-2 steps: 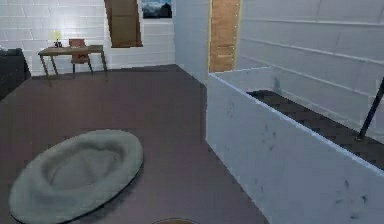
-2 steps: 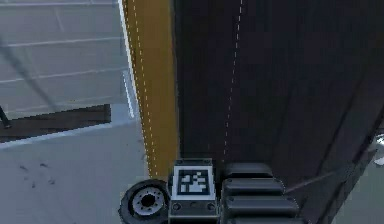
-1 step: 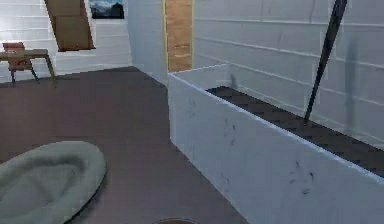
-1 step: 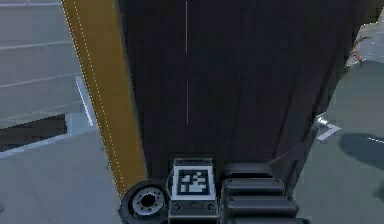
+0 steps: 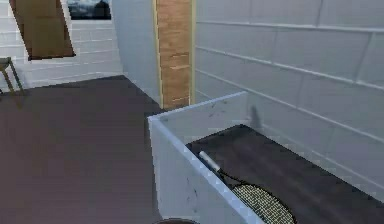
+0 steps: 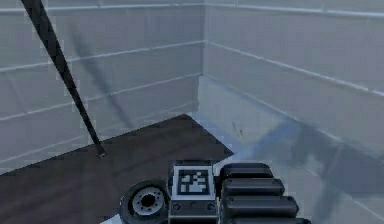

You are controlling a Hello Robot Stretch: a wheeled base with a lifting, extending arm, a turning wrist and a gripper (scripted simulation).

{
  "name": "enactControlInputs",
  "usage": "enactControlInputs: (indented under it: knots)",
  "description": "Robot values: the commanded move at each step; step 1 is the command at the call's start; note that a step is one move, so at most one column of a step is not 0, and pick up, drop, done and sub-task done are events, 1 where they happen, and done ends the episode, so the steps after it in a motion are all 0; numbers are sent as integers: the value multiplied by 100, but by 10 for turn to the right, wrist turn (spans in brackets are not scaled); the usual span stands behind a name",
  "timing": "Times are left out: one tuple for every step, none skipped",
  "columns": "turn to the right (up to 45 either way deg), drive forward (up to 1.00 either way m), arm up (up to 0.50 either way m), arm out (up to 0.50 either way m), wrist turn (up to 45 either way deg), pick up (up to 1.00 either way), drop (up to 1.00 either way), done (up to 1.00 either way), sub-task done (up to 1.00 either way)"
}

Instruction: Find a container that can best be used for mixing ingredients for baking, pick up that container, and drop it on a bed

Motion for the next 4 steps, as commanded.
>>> enactControlInputs:
  knots:
    - [90,0,0,0,0,0,0,0,0]
    - [0,5,0,0,0,0,0,0,0]
    - [450,0,0,0,0,0,0,0,0]
    - [450,0,0,0,0,0,0,0,0]
